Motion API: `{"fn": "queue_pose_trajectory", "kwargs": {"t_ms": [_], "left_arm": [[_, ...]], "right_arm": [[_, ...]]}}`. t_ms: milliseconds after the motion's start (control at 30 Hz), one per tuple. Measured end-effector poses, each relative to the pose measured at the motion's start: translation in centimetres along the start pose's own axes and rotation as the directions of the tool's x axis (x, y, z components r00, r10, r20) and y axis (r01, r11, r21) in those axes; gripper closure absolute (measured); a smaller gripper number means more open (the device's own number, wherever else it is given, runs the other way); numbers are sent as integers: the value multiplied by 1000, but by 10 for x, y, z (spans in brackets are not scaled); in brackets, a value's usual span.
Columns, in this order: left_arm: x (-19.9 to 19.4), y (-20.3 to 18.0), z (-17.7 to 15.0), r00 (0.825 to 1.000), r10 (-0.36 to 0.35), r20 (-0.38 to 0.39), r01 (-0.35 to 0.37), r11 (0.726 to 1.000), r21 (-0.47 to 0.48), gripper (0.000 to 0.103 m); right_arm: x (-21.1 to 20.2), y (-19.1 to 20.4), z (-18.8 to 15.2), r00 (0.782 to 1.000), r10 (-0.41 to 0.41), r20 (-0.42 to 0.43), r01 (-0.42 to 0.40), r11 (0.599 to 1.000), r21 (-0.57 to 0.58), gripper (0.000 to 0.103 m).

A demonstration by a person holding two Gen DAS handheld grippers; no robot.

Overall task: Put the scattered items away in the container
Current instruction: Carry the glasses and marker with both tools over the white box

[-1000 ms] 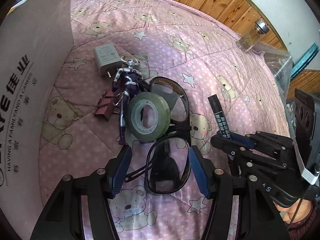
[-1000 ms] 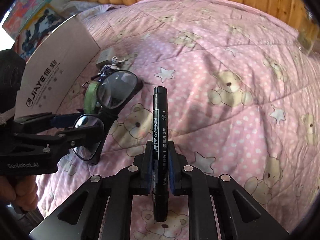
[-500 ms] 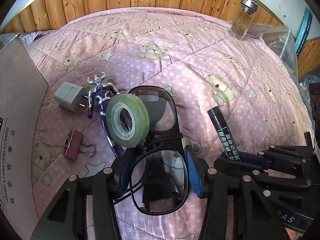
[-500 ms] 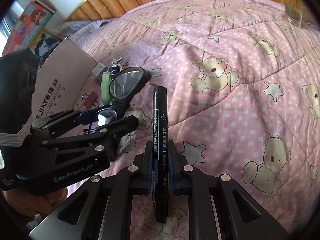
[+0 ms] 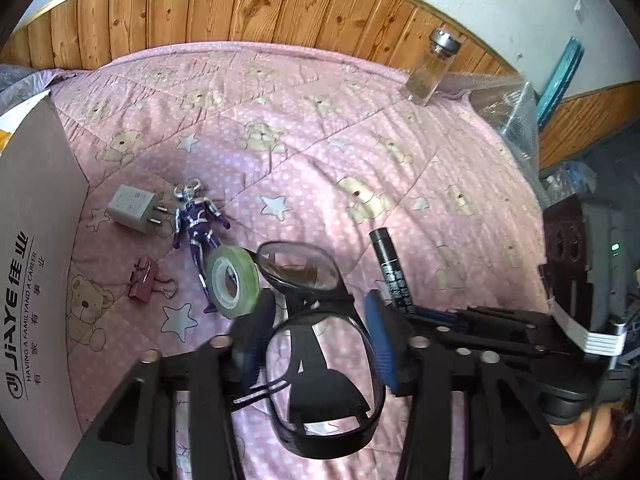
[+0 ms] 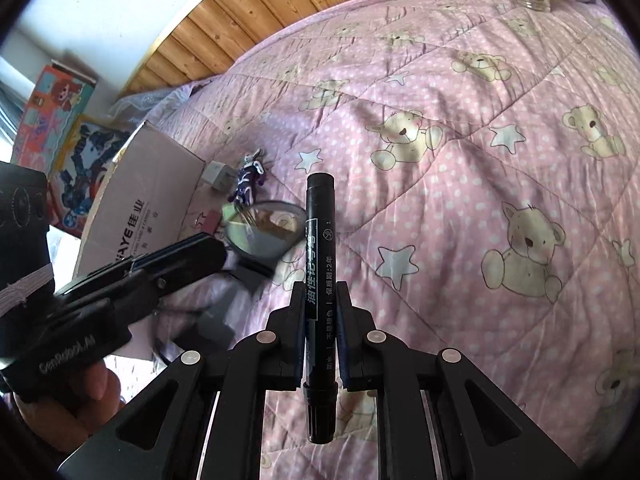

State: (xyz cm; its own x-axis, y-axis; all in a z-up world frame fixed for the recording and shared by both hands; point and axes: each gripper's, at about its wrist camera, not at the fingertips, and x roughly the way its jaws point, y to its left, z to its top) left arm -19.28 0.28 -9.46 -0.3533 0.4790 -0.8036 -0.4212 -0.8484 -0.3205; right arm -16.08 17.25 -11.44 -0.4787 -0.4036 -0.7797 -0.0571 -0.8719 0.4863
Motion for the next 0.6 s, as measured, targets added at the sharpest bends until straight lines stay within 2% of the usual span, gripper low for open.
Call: {"fn": "queue_pose_trajectory", "kwargs": {"t_ms": [100,133,200,267,333,367,400,433,500,567,600], "left_arm": [[-16,2,0,1000,-17,21,17,1000,-3,96],[-17,1,1,1000,-5,24,5,1000,4,96],[-11,5,-5,1000,-1,-24,1,1000,-3,96],[-3,10,-13,998,37,-52,-39,999,-35,95],[10,17,-18,998,-12,-68,4,994,-112,77],[19,19,-21,996,23,-90,-36,988,-149,57],[26,20,-24,994,30,-108,-50,982,-184,46],[31,18,-25,994,4,-111,-27,978,-204,43],[39,7,-24,993,6,-116,-28,981,-193,43],[50,-12,-19,991,7,-134,-24,991,-128,43],[55,-25,-17,990,39,-134,-50,996,-75,41]], "right_arm": [[-10,-2,-10,1000,7,2,-7,999,43,89],[-12,-2,-14,1000,-14,0,14,999,40,89],[-11,-1,-20,999,-45,-17,45,998,41,89],[-13,0,-27,997,-78,-21,78,997,22,89],[-16,-2,-33,992,-122,-16,122,992,11,89],[-17,-7,-36,992,-122,-21,122,992,35,89],[-20,-14,-40,992,-124,-22,125,991,52,89],[-23,-19,-43,990,-138,-22,139,988,63,89],[-26,-32,-48,992,-124,-28,126,986,107,89],[-28,-39,-52,994,-107,-15,108,984,145,89],[-27,-41,-55,995,-98,-14,99,982,162,89]]}}
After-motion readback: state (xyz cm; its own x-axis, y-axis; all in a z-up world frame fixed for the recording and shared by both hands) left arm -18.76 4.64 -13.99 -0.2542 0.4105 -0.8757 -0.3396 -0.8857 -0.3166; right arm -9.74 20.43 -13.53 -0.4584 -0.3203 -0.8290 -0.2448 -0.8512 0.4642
